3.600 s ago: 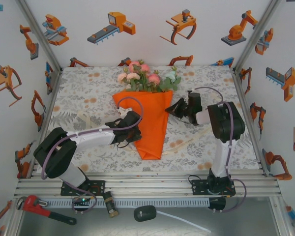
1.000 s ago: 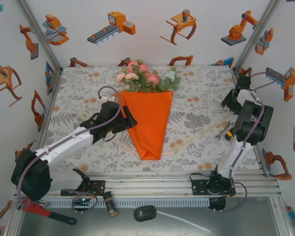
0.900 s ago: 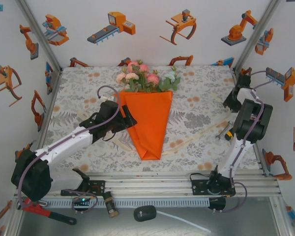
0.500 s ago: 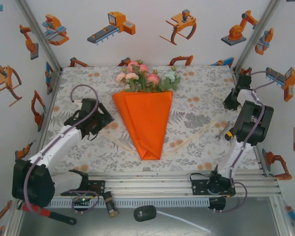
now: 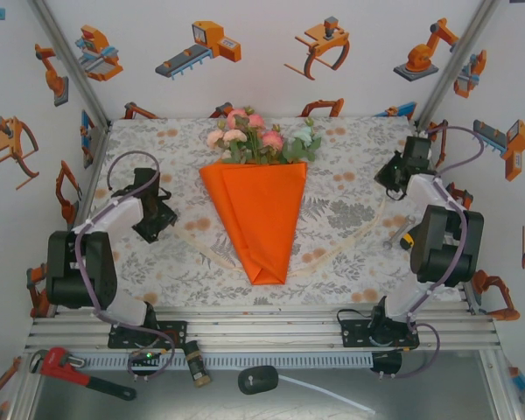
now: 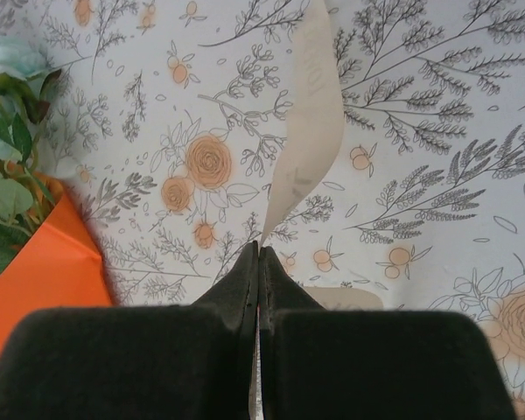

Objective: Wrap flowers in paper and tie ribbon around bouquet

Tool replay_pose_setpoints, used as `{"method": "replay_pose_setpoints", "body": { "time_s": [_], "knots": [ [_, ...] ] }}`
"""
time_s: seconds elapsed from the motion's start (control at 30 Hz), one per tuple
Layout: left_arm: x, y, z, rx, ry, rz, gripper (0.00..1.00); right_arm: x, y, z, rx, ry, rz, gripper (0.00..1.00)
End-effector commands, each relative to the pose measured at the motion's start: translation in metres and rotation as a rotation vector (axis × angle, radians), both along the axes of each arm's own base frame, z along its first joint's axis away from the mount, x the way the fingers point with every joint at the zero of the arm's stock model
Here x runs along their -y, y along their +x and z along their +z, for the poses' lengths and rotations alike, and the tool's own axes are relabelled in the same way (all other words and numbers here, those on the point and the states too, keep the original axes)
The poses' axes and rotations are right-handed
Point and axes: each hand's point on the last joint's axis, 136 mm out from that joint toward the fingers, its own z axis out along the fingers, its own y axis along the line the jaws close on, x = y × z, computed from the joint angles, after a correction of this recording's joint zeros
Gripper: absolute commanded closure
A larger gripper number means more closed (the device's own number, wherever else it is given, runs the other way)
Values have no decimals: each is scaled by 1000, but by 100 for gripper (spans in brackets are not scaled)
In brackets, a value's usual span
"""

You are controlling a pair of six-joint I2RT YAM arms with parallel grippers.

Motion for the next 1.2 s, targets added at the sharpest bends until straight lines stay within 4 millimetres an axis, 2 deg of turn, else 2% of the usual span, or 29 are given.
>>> {"method": "replay_pose_setpoints", "body": {
  "time_s": [0.0,0.13,0.33,0.5,0.63,0.77,0.87,1.07,1.17],
  "knots": [
    [4,0,-1,-62,25,19,40,-2,8,12,60,23,-5,100],
    [24,2,-11,-93,-32,-14,40,0,10,15,71,15,-9,100],
    [30,-6,-28,-150,-40,25,49,2,13,20,85,8,-20,100],
    [37,8,-34,-125,-68,16,81,6,18,21,89,-6,-35,100],
    [40,37,-23,-50,-82,-12,100,19,35,29,114,-44,-73,100],
    [39,71,-11,18,-81,-24,100,37,60,42,160,-102,-121,100],
    [38,89,-7,36,-77,-27,100,46,77,45,189,-135,-146,100],
    [32,107,-3,66,-66,-23,100,52,116,49,234,-124,-157,100],
    [30,114,-1,83,-70,-23,100,55,129,49,238,-125,-163,100]
  ]
}}
